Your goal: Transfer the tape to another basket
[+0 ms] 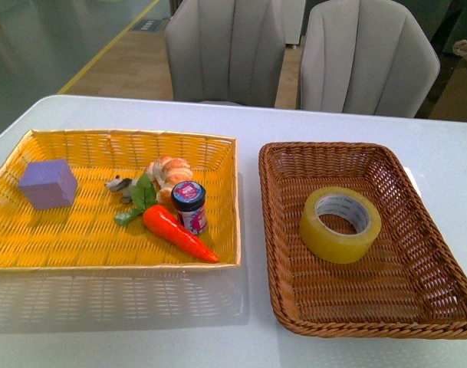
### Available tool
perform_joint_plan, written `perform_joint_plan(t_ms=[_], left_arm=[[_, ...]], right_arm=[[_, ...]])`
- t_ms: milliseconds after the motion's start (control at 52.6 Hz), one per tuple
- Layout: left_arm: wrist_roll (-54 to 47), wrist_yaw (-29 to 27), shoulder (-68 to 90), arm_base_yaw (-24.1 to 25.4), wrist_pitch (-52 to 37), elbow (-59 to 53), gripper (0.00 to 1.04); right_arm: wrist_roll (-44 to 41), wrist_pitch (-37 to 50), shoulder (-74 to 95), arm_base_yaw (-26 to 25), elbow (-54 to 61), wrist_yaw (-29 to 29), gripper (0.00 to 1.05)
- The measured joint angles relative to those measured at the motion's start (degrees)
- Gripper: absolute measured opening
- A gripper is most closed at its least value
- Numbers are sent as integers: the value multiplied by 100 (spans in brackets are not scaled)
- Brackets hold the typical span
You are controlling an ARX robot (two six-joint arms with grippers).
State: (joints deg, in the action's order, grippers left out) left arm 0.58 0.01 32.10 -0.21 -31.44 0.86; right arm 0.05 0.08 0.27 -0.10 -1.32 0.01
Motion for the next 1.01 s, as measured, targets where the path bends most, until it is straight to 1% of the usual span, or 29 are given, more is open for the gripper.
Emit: perform_joint_plan(t_ms=[171,361,836,931,1007], left_arm=[[0,0,-772,0,715,-2,2],[0,0,-1329,0,1259,-4,2],[0,0,-2192,0,2120,-4,2],[-2,0,-2837,2,2964,-2,2],[-2,2,-3112,0,3110,-2,2]], right_arm=[[2,0,0,0,0,0,96],[0,0,0,0,0,0,96],[0,0,0,0,0,0,96],[0,0,0,0,0,2,96],[0,0,0,0,0,0,96]])
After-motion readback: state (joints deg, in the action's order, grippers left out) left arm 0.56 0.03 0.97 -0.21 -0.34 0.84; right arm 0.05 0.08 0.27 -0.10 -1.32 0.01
